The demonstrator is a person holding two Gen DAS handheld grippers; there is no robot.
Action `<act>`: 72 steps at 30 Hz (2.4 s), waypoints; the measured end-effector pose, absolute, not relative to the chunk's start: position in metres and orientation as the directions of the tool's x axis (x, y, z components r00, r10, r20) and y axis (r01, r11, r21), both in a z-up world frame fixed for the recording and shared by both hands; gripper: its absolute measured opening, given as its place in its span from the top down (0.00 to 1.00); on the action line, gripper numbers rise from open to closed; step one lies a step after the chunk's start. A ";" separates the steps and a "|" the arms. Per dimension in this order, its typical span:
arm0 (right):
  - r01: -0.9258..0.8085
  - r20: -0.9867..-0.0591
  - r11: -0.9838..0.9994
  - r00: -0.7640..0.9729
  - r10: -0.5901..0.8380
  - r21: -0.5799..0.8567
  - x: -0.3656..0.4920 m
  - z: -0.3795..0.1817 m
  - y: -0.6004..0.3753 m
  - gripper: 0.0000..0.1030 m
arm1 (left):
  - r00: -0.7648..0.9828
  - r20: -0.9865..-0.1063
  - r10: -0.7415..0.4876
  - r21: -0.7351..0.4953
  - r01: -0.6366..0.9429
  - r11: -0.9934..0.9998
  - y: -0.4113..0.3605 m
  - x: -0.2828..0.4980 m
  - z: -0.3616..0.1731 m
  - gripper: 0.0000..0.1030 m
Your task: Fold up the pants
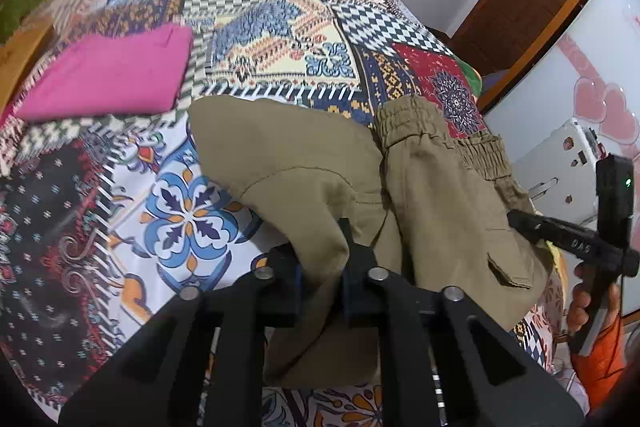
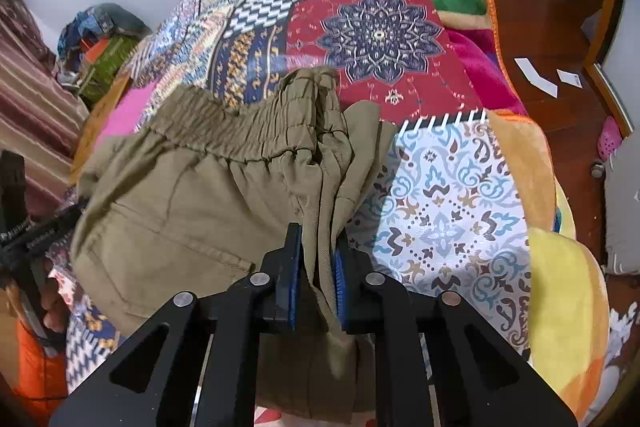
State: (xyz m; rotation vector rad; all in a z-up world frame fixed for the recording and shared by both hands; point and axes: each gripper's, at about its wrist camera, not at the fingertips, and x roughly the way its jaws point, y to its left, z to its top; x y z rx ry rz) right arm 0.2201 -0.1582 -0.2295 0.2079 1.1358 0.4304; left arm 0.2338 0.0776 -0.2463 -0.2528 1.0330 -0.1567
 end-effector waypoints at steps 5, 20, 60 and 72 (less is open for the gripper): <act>-0.254 -0.823 0.900 0.371 0.430 0.355 0.216 -0.214 -0.154 0.90 | 0.540 -0.806 -0.243 -0.275 0.022 0.961 0.076 0.224 -0.229 0.92; -0.387 -0.778 0.850 0.381 0.499 0.356 0.191 -0.177 -0.104 0.91 | 0.621 -0.765 -0.171 -0.250 -0.042 0.967 0.112 0.154 -0.186 0.94; -0.629 -0.708 0.751 0.436 0.555 0.201 0.267 -0.111 0.108 0.92 | 0.726 -0.688 0.004 -0.251 -0.243 0.937 0.307 0.192 -0.159 0.94; -0.622 -0.680 0.765 0.489 0.547 0.168 0.315 -0.118 0.163 0.92 | 0.716 -0.698 0.009 -0.236 -0.242 0.941 0.367 0.277 -0.169 0.94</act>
